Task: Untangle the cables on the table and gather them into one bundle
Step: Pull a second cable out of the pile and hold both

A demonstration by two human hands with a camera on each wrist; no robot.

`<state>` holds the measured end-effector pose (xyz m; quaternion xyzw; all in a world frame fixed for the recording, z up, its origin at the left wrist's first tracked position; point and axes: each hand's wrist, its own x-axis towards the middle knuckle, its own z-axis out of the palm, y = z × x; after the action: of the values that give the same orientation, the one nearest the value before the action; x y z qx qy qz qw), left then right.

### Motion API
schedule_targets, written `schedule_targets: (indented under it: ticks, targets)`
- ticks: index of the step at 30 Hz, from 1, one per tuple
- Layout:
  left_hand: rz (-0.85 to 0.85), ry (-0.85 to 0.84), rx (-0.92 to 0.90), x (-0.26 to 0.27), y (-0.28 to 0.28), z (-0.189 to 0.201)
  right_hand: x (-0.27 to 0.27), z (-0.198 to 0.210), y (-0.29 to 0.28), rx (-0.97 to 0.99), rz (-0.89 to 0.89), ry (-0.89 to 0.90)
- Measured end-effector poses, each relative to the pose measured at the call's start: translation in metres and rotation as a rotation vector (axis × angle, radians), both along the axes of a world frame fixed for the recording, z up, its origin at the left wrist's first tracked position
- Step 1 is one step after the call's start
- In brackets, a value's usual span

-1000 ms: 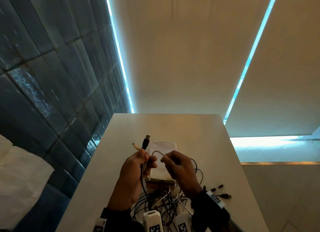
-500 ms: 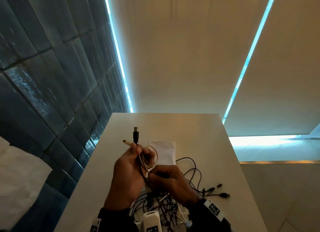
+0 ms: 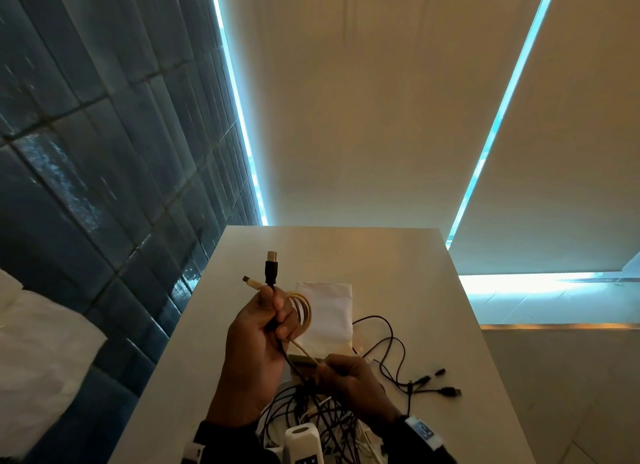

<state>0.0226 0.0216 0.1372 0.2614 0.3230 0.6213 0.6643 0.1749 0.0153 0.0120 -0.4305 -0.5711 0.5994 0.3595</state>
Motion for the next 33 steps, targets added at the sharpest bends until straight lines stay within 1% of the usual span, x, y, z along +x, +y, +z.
schedule_targets:
  ticks: [5, 9, 12, 14, 15, 17, 20, 22, 25, 29, 33]
  targets:
    - [-0.019, 0.018, 0.028, 0.0, -0.002, 0.003, 0.0, -0.024, 0.003, -0.041, -0.064, 0.002]
    - [-0.008, 0.04, 0.023, -0.001, -0.003, 0.003, 0.007, -0.045, 0.004, -0.087, -0.08, -0.096]
    - [-0.007, 0.083, -0.003, -0.003, -0.001, 0.001, 0.009, -0.046, 0.008, -0.078, -0.132, -0.183]
    - [-0.014, 0.132, -0.032, -0.004, 0.001, 0.0, 0.009, -0.035, 0.012, -0.064, -0.216, -0.182]
    - [-0.013, 0.155, -0.046, -0.005, 0.002, -0.001, 0.009, -0.027, 0.013, -0.058, -0.263, -0.153]
    - [-0.005, 0.194, -0.076, -0.005, 0.004, -0.004, 0.006, -0.007, 0.016, -0.064, -0.329, -0.055]
    - [0.02, 0.269, -0.108, -0.001, 0.004, -0.009, 0.0, 0.03, 0.019, -0.03, -0.364, 0.094]
    - [0.047, 0.325, -0.136, 0.003, 0.003, -0.013, -0.005, 0.052, 0.02, 0.031, -0.347, 0.156]
    - [0.082, 0.303, -0.191, 0.007, 0.004, -0.016, -0.011, 0.076, 0.018, 0.109, -0.262, 0.221]
    - [0.117, 0.274, -0.206, 0.007, 0.004, -0.017, -0.017, 0.083, 0.011, 0.177, -0.151, 0.254]
    - [0.112, 0.184, -0.175, 0.003, 0.007, -0.017, -0.016, 0.084, 0.01, 0.17, -0.117, 0.252]
